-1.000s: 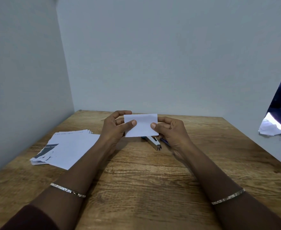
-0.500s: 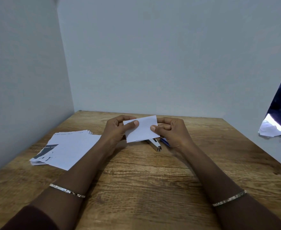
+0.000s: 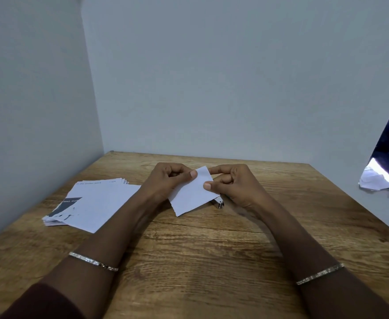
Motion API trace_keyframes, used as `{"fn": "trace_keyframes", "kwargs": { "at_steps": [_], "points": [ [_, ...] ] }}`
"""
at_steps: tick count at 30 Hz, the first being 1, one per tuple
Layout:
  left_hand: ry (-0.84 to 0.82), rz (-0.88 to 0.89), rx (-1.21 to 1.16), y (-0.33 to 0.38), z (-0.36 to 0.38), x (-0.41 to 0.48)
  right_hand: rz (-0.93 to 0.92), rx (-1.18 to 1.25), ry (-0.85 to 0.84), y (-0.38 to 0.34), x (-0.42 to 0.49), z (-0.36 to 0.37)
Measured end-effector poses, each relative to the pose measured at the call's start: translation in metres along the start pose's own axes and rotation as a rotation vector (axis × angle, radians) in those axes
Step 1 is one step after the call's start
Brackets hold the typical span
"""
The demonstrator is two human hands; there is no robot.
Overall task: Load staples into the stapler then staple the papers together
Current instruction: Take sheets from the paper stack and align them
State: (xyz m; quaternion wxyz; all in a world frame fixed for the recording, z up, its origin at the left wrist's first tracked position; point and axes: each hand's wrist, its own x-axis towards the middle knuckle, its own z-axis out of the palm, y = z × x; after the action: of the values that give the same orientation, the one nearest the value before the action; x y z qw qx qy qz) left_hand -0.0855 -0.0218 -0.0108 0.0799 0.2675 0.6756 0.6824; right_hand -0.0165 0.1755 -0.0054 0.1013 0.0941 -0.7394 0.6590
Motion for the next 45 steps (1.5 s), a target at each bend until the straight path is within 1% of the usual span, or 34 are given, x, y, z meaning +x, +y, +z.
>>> {"fn": "trace_keyframes", "kwargs": {
  "at_steps": [7,10,12,16,20,24,30,32,34,37,40,42,45],
  "points": [
    [0.019,0.05,0.0,0.0,0.003,0.0,0.021,0.071,0.001,0.003,0.002,0.004],
    [-0.012,0.074,-0.003,0.0,0.01,-0.001,-0.008,-0.009,0.108,0.005,0.003,0.011],
    [-0.031,0.083,-0.011,0.001,0.012,-0.001,-0.041,-0.022,0.174,0.006,0.002,0.013],
    [-0.052,0.084,0.001,0.003,0.014,-0.001,-0.095,-0.036,0.244,0.007,0.005,0.016],
    [-0.07,0.033,-0.018,0.002,0.014,-0.001,-0.072,-0.077,0.35,0.011,0.007,0.013],
    [-0.077,0.067,0.165,0.003,0.01,0.0,-0.101,-0.115,0.498,0.013,0.01,0.001],
    [-0.095,0.075,0.168,0.0,0.008,0.002,-0.113,-0.166,0.595,0.013,0.012,-0.005],
    [-0.089,0.066,0.152,-0.002,0.007,0.003,-0.103,-0.151,0.592,0.013,0.011,-0.007],
    [-0.069,0.049,0.112,-0.004,0.007,0.004,-0.084,-0.083,0.545,0.013,0.01,-0.009],
    [0.029,0.042,0.032,-0.008,0.005,0.005,-0.036,0.035,0.449,0.012,0.009,-0.008],
    [0.138,0.08,0.026,-0.009,0.002,0.007,0.03,0.106,0.381,0.009,0.009,-0.008],
    [0.169,0.101,0.022,-0.01,0.0,0.008,0.055,0.131,0.33,0.009,0.008,-0.008],
    [0.195,0.106,-0.012,-0.011,0.0,0.009,0.06,0.154,0.311,0.011,0.007,-0.007]
  ]
}}
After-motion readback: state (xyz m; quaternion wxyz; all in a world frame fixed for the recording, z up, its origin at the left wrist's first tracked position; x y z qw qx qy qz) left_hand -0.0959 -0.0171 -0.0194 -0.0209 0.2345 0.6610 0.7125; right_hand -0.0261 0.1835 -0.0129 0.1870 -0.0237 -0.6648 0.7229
